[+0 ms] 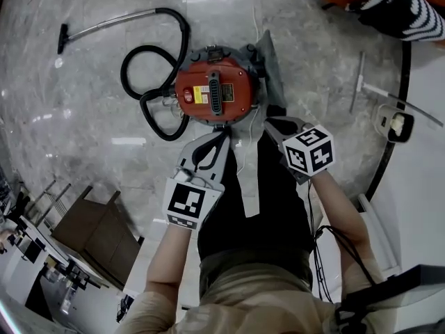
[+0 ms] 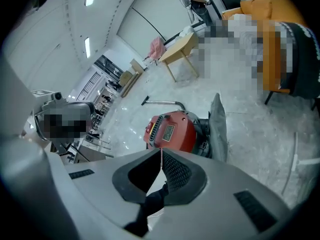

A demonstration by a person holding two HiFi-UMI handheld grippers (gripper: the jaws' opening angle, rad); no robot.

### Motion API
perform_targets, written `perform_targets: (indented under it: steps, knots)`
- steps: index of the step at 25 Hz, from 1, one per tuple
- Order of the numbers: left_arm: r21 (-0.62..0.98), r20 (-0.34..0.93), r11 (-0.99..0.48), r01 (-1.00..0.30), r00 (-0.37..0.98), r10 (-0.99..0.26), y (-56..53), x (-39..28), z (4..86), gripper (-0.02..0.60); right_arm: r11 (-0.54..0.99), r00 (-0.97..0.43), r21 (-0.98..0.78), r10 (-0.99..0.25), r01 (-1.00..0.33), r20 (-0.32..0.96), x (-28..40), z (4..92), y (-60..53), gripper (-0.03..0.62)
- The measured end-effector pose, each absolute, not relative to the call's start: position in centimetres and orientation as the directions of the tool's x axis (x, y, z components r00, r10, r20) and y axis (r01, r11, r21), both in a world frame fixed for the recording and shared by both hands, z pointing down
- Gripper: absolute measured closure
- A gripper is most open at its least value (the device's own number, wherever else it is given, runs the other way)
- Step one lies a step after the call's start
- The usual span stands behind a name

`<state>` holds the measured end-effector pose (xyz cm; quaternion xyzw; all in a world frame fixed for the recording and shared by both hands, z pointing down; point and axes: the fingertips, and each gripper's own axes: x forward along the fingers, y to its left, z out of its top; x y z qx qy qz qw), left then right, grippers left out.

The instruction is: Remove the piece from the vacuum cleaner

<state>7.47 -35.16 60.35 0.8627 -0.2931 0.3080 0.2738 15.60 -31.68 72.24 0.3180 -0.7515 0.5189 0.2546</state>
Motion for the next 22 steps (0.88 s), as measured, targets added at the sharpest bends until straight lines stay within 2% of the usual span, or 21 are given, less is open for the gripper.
perform_targets:
  steps: [9,15,16,17,19,22]
  knots:
    - [0.325,0.691,-0.657,-0.680,0.645,-0.327,-34.8,7.3,63.6,0.578,0.241,-0.629,-0.586,-0.185,-0.774,0.755,17.1,76.8,-33.2,0.591]
    - [0.357,0.686,-0.634,-0.686,0.653,-0.320,-34.5,7.0,65.2,0.578,0.221,-0.493,-0.445,-0.258,-0.868,0.831,18.8,79.5,-36.6,0.588]
    - [0.361,0.686,-0.630,-0.687,0.654,-0.320,-34.4,7.0,65.5,0.578,0.220,-0.476,-0.428,-0.265,-0.877,0.839,18.9,79.8,-37.2,0.569]
    - [0.366,0.685,-0.627,-0.688,0.655,-0.319,-34.3,7.0,65.7,0.578,0.220,-0.462,-0.414,-0.267,-0.884,0.846,19.1,80.2,-37.8,0.493]
    - [0.377,0.682,-0.620,-0.688,0.659,-0.316,-34.2,7.2,66.1,0.578,0.208,-0.439,-0.394,-0.263,-0.895,0.859,19.5,81.2,-38.8,0.432]
    - [0.396,0.679,-0.612,-0.685,0.666,-0.307,-33.9,7.3,66.6,0.578,0.187,-0.398,-0.359,-0.251,-0.914,0.882,20.2,83.0,-40.1,0.407]
